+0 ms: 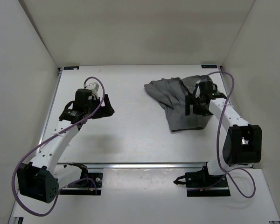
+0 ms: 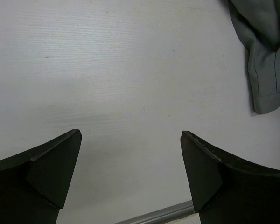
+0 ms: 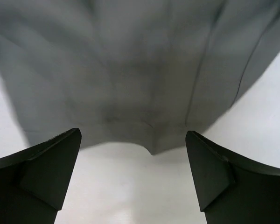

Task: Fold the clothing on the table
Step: Grab the skirt from the pile, then move the skirt to the center of the board

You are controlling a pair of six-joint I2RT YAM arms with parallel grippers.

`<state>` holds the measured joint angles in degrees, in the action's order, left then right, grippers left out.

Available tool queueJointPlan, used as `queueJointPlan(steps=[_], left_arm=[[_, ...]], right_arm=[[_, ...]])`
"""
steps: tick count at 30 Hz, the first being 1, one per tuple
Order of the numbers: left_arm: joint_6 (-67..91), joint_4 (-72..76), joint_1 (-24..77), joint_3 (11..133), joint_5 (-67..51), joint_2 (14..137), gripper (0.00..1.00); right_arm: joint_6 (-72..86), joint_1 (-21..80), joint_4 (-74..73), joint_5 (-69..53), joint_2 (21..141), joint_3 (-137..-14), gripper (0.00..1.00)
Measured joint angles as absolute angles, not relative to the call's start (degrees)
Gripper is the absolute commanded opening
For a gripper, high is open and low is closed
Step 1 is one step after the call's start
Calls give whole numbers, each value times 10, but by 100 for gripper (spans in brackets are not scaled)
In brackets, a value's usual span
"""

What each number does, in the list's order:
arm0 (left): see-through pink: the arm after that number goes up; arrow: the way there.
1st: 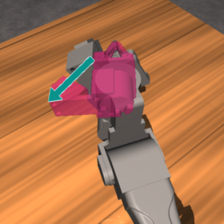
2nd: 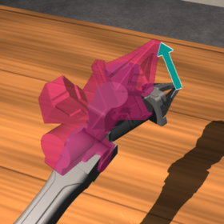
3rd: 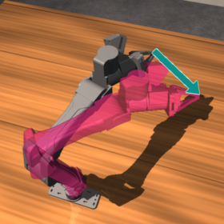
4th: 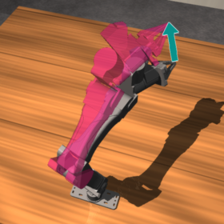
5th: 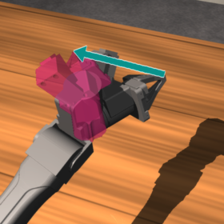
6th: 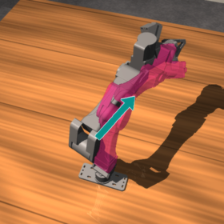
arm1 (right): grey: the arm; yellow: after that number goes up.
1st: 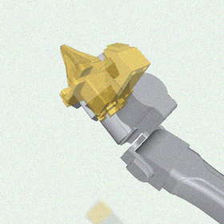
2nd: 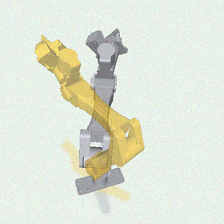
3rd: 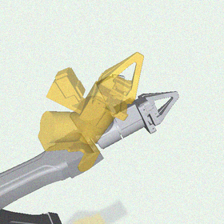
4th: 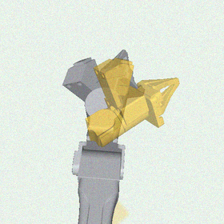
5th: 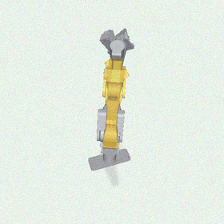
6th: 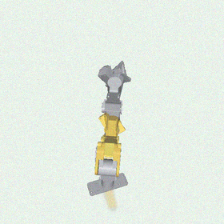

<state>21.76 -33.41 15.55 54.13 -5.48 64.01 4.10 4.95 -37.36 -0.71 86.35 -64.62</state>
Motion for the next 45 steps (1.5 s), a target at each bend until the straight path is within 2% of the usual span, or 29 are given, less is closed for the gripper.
queueJointPlan(steps=[5,8,11,12,13,15,21,25,28,35,39,42,45], left_arm=[[224,-336,156,528,-57,635,99],[228,-336,156,528,-60,635,99],[230,-340,156,527,-61,635,99],[230,-343,156,527,-62,635,99],[230,-345,155,527,-62,635,99],[230,-351,155,527,-63,635,99],[224,-370,155,535,-63,646,99],[221,-369,155,542,-67,660,99],[216,-370,153,548,-79,668,99],[206,-369,142,603,-89,703,99],[210,-372,138,624,-88,703,99],[218,-374,132,639,-71,694,99],[225,-376,122,643,-44,663,98]], right_arm=[[29,32,-366,8,844,-542,93],[27,32,-351,19,853,-528,88],[23,30,-329,26,879,-528,41],[22,28,-324,25,890,-528,31],[25,25,-321,25,899,-528,10],[27,16,-315,25,915,-528,0],[32,11,-318,24,918,-549,0],[35,39,-345,6,918,-628,0],[47,94,-359,-46,919,-748,0],[43,291,-383,-129,939,-1014,0],[65,309,-380,-216,970,-1160,1],[78,310,-360,-245,946,-1164,0],[91,299,-331,-280,888,-1089,0]])
